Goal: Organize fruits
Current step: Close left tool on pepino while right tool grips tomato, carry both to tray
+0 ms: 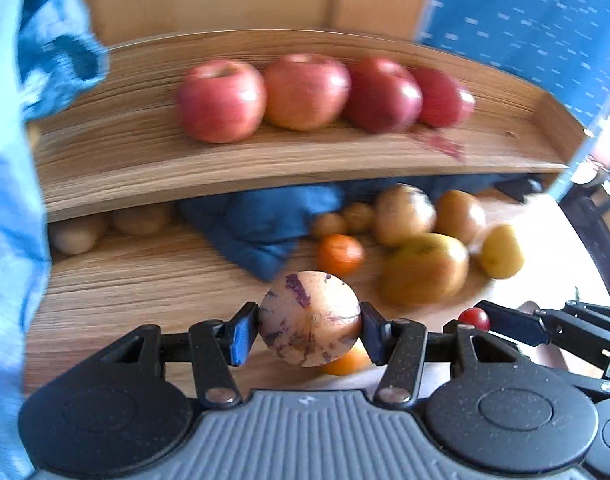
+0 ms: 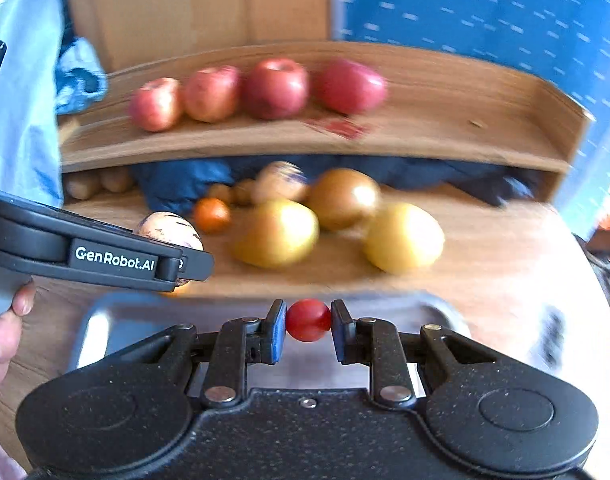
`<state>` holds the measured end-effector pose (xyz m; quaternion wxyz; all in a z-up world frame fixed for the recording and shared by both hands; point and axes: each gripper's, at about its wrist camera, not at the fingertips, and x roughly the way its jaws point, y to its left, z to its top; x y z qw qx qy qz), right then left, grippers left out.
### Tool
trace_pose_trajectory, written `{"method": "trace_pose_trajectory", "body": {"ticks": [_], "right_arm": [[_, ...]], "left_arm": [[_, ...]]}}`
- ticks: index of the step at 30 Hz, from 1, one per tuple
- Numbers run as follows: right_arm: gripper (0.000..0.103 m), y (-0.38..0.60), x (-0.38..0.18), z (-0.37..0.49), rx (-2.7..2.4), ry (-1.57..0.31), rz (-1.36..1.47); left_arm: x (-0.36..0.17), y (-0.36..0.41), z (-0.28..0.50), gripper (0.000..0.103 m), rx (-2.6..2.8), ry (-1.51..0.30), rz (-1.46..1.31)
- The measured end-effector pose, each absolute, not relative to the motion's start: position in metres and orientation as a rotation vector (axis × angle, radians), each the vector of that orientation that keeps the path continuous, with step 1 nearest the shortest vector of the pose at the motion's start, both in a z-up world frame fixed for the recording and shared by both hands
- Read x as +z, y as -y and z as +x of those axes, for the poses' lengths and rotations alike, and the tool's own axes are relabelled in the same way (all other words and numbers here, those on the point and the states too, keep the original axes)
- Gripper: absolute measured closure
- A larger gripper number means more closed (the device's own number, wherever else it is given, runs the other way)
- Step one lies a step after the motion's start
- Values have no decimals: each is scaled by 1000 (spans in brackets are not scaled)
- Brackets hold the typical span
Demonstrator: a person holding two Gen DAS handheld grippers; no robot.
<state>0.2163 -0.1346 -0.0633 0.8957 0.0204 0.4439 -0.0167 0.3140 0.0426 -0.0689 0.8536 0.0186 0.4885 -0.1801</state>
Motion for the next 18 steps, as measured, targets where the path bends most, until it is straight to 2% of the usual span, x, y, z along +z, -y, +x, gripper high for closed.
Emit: {"method": "trace_pose_trajectory", "body": {"ticks": [9, 18], "right_arm": [[77, 186, -72, 152, -163, -993, 87], [77, 196, -84, 118, -140, -1045, 95]], "left_arm": [[-77, 37, 278, 45, -570, -1058, 110], [-88, 94, 235, 45, -697, -1109, 188]]}}
